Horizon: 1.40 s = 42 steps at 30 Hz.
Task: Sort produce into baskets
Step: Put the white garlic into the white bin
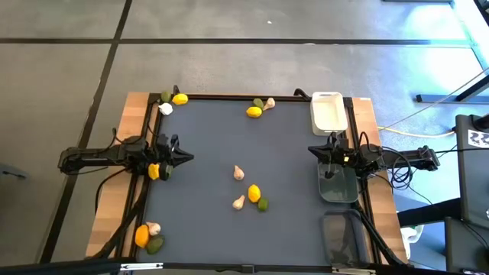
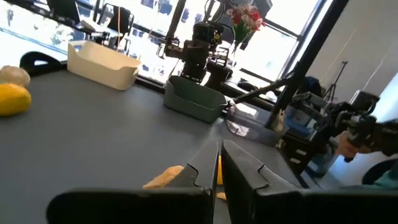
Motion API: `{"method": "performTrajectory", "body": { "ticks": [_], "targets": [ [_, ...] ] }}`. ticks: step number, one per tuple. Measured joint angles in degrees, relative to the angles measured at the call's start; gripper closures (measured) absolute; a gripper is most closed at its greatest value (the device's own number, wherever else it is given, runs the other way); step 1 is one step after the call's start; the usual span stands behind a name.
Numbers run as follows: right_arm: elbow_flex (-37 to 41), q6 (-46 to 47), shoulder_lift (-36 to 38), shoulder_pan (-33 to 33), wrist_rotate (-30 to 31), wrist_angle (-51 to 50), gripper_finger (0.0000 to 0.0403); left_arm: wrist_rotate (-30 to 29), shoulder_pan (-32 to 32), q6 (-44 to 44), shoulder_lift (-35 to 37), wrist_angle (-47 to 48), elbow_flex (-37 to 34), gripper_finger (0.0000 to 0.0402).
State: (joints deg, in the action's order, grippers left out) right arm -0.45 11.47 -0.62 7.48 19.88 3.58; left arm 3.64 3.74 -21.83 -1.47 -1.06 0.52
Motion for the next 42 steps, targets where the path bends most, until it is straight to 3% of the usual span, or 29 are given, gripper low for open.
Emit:
{"method": "performTrajectory", "body": {
  "ticks": [12, 20, 42],
  "targets": [
    [0.0, 0.0, 0.0, 0.0, -0.9, 0.4, 0.0398, -4.9, 0.1, 5.9, 0.0, -0.5, -0.1, 0.0384],
    [0.0, 0.3, -0.4, 0.0, -5.4, 0.0, 0.0398, -4.9, 0.0, 5.7, 0.0, -0.4, -0.1, 0.0384],
    [0.0, -1.3, -0.4, 0.0, -4.5, 0.0, 0.0398, -6.5, 0.0, 0.7, 0.0, -3.0, 0.0, 0.0384]
  ]
}}
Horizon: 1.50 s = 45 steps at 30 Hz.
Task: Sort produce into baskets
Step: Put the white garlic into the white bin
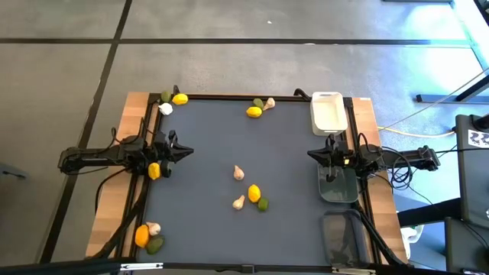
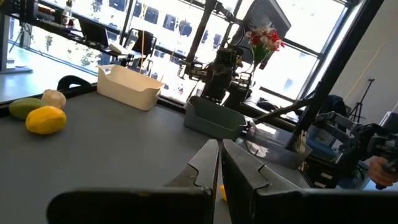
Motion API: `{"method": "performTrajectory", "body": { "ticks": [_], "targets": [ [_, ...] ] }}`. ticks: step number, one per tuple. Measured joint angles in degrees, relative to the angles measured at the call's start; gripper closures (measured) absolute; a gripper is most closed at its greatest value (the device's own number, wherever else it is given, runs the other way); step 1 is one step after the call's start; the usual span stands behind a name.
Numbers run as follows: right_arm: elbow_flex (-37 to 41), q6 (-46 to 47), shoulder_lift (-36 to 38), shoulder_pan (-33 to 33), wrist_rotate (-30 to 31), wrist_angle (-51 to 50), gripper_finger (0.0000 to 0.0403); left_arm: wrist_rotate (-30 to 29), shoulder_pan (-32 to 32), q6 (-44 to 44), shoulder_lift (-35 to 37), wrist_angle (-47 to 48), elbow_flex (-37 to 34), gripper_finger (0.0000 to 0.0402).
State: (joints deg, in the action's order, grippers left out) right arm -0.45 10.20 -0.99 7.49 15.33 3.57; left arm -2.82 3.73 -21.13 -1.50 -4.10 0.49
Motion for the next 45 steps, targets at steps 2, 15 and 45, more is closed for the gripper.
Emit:
{"method": "performTrajectory", "body": {
  "ticks": [2, 15, 45],
  "targets": [
    [0.0, 0.0, 0.0, 0.0, -0.1, 0.0, 0.0398, 0.0, -0.1, -0.7, -0.1, 0.0, 0.0, 0.0384],
    [-0.2, -3.4, -4.6, 0.0, -0.1, 1.9, 0.0398, -2.2, -0.1, -1.6, -0.1, -0.4, 0.0, 0.0384],
    [-21.6, -40.5, -48.6, -9.4, 1.3, 11.2, 0.0398, -6.4, 0.1, 4.1, -0.2, -2.9, 0.1, 0.0384]
  ]
}}
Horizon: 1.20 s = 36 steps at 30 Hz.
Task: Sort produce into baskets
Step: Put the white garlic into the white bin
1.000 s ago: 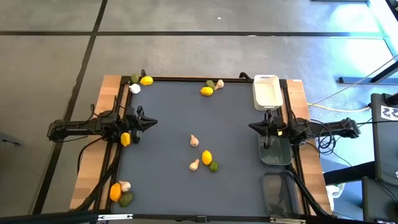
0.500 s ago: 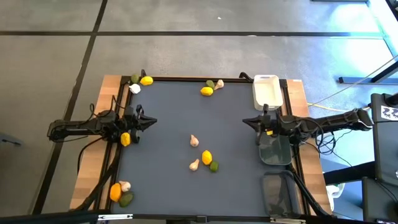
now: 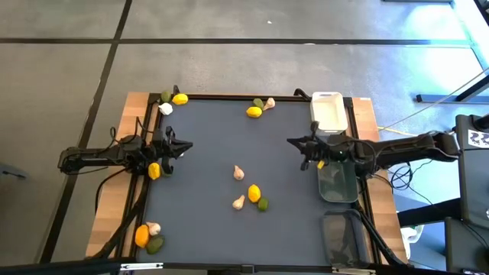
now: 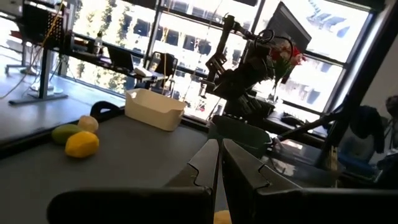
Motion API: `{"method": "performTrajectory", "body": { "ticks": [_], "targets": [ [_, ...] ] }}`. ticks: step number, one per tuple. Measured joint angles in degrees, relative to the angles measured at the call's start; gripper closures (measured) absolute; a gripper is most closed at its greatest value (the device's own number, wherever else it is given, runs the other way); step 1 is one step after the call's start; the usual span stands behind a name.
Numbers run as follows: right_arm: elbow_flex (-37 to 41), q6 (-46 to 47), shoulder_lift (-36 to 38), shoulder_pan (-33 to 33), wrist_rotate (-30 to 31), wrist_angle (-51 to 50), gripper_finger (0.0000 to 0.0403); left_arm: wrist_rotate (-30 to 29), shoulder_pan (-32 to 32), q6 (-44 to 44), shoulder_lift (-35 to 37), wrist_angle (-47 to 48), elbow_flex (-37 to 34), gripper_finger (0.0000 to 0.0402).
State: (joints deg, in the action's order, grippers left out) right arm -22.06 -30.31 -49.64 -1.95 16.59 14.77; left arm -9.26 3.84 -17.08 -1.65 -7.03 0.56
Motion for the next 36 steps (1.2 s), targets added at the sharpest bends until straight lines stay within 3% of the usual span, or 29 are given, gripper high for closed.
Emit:
{"method": "performTrajectory", "body": {
  "ticks": [5, 15, 20, 29, 36],
  "targets": [
    [0.0, 4.0, -0.9, -2.2, -8.4, 1.8, 0.0398, 0.0, -0.7, -2.3, -0.6, -0.4, 0.0, 0.0384],
    [0.0, 26.4, -0.9, -2.2, -8.8, 3.1, 0.0398, 0.0, -1.6, 2.4, -11.6, -16.0, 0.3, 0.0384],
    [0.0, 31.3, -0.9, -2.2, -9.6, 3.6, 0.0398, 0.0, -1.6, 4.2, -21.5, -19.7, 4.0, 0.0384],
    [0.0, 34.8, -0.9, -2.2, -16.2, 7.6, 0.0398, 2.2, -2.4, 6.9, -43.3, -19.4, 17.8, 0.0384],
    [-0.1, 36.9, -0.9, -2.2, -17.7, 8.2, 0.0398, 2.8, -5.6, 10.5, -57.1, -19.4, 26.2, 0.0384]
  ]
}}
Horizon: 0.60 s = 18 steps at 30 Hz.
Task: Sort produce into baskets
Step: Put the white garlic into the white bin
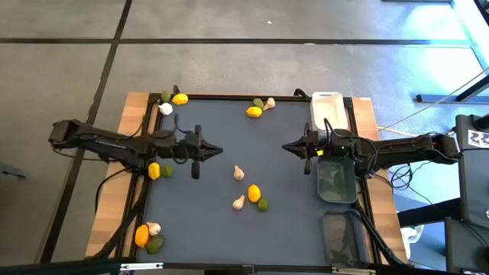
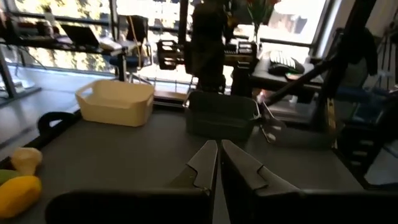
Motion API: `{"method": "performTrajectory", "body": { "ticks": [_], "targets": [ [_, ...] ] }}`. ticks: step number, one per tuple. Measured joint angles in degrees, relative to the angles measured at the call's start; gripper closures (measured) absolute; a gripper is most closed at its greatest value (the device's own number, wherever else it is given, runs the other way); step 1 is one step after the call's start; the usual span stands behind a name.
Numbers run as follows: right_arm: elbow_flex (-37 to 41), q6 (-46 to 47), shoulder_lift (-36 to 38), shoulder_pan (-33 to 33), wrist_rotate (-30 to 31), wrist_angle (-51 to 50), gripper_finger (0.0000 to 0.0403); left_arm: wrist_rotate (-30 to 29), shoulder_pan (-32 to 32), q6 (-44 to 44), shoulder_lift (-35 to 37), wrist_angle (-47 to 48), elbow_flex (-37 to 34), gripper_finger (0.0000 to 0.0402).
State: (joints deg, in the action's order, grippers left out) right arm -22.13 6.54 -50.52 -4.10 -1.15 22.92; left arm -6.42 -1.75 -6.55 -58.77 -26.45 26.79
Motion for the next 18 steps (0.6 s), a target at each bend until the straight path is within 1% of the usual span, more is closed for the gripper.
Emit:
{"method": "performTrajectory", "body": {
  "ticks": [3, 6, 9, 12, 15, 18],
  "targets": [
    [0.0, 1.0, 0.0, 0.0, -1.0, -0.1, 0.0398, 0.0, -1.2, -2.2, -5.1, -1.3, 2.6, 0.0384],
    [0.0, 0.9, -0.4, 0.0, -2.6, 0.9, 0.0398, 0.2, -1.9, -3.8, -9.6, -5.2, 3.6, 0.0384],
    [0.0, 1.4, -1.7, 0.0, -4.7, 3.6, 0.0398, 0.1, -1.8, -3.6, -13.0, -8.9, 4.0, 0.0384],
    [0.0, 2.5, -3.4, 0.0, -6.5, 4.5, 0.0398, -0.2, -1.2, -6.2, -15.1, -10.4, 4.0, 0.0382],
    [0.0, 3.0, -5.1, 0.0, -6.6, 4.5, 0.0398, -0.5, -0.6, -8.7, -16.2, -9.5, 4.0, 0.0359],
    [0.0, 3.9, -7.0, 0.0, -6.6, 4.5, 0.0398, -0.5, 0.1, -10.8, -16.2, -7.6, 4.0, 0.0314]
  ]
}}
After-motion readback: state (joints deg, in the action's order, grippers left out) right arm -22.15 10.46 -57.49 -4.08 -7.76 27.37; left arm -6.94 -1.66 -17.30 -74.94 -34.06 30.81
